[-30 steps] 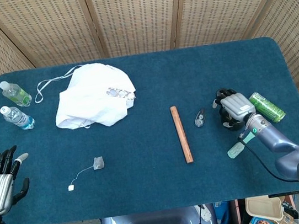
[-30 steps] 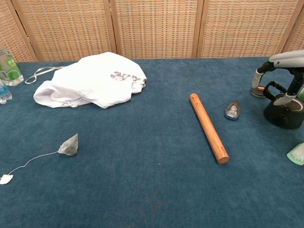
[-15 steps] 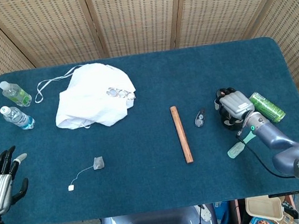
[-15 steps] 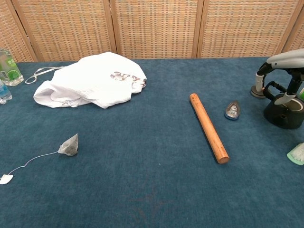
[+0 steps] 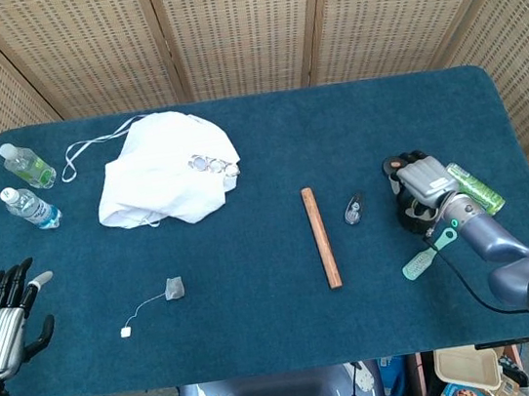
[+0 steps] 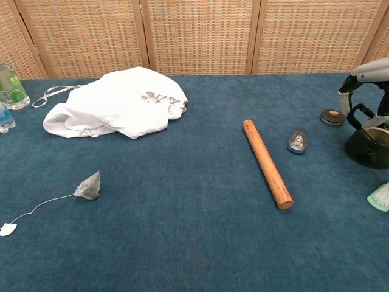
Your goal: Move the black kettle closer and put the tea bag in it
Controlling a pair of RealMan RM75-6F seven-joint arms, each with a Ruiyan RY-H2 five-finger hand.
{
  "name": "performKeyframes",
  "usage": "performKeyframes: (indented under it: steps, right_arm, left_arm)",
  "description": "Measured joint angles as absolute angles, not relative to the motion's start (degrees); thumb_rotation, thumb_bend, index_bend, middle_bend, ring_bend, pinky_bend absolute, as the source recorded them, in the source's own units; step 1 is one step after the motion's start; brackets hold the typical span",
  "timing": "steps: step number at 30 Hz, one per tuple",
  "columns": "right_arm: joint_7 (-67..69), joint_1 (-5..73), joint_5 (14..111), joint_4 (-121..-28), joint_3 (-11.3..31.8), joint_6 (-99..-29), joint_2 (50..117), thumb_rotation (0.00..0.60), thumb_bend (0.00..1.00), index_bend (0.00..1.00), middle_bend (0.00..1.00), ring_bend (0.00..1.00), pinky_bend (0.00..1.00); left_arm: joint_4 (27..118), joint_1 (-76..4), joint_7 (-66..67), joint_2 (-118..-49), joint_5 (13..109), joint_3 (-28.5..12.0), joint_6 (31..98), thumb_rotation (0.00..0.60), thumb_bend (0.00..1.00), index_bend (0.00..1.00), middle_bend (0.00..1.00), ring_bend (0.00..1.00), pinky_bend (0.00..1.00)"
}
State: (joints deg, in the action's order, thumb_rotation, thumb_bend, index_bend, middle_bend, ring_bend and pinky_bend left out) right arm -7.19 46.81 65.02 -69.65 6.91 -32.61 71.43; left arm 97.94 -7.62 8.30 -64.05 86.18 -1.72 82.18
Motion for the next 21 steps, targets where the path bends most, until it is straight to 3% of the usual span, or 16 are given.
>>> performKeyframes:
  steps: [11, 21]
  right_arm:
    - [-8.75, 46.73, 64.82, -70.68, 6.36, -34.06, 70.71, 0.6, 0.42, 0.58, 0.55, 0.22, 0.14]
    - [-9.73, 46.31, 64.8, -73.25, 5.93, -35.24, 69.13, 0.6, 0.42, 0.59, 0.56, 0.23, 0.14]
  left_arm:
    - [97.67, -7.65, 7.31, -63.96, 86.3, -1.64, 82.21, 0.6, 0.47, 0.18, 0.02, 0.02, 0.0]
    - [97.43, -7.71, 7.09, -64.02, 86.26, -1.74, 82.29, 0.6, 0.47, 0.18, 0.03, 0.02, 0.0]
